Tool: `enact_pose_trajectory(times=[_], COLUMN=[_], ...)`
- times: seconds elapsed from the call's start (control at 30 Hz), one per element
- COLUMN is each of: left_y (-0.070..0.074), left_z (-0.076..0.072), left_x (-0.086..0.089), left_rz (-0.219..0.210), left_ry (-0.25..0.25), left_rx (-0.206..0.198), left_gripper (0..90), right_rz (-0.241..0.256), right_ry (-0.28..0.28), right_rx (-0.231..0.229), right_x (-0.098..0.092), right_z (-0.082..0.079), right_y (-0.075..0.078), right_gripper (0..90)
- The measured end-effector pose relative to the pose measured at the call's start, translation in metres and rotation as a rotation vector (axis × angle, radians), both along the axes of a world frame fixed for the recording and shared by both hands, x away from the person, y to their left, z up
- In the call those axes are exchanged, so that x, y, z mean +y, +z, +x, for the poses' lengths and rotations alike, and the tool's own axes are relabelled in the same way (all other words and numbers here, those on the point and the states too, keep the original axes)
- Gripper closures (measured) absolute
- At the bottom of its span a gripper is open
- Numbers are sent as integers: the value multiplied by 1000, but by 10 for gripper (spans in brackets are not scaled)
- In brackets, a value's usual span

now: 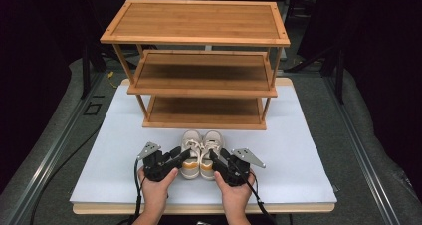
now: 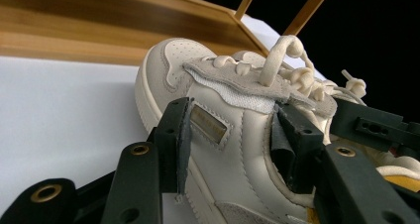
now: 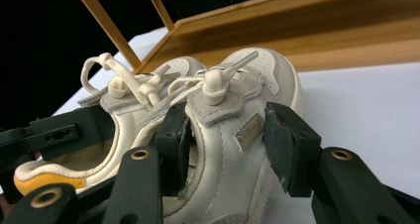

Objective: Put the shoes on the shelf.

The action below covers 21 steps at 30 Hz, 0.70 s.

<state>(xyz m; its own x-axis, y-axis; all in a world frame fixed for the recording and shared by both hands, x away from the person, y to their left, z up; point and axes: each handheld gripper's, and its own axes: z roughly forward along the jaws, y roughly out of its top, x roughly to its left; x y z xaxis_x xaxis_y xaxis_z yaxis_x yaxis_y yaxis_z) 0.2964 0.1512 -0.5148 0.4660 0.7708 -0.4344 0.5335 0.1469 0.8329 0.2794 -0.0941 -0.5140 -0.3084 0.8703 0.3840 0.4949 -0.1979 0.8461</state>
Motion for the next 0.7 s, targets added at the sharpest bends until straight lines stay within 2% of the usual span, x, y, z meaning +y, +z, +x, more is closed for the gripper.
enact_pose_trajectory(times=[0.1,0.33,0.37,0.6,0.63,0.67,0.7], left_y=[7,27,30,48,51,53,56], left_z=[0,2,2,4,4,4,5], left_x=[1,3,4,4,4,4,4], left_rz=[-2,-17,-19,-28,-27,-27,-26], left_ry=[-1,0,1,1,2,1,0], left_rx=[-10,-32,-33,-46,-50,-51,-54], left_gripper=[537,536,536,537,536,536,536], right_rz=[12,20,30,38,31,30,38], right_ry=[-1,8,5,8,14,2,26], right_rx=[-23,-30,-48,-56,-46,-51,-51], right_x=[1,0,1,0,-1,0,-1], right_z=[1,1,2,3,3,4,4], right_y=[7,26,28,47,50,52,55], right_gripper=[542,540,540,539,538,538,539])
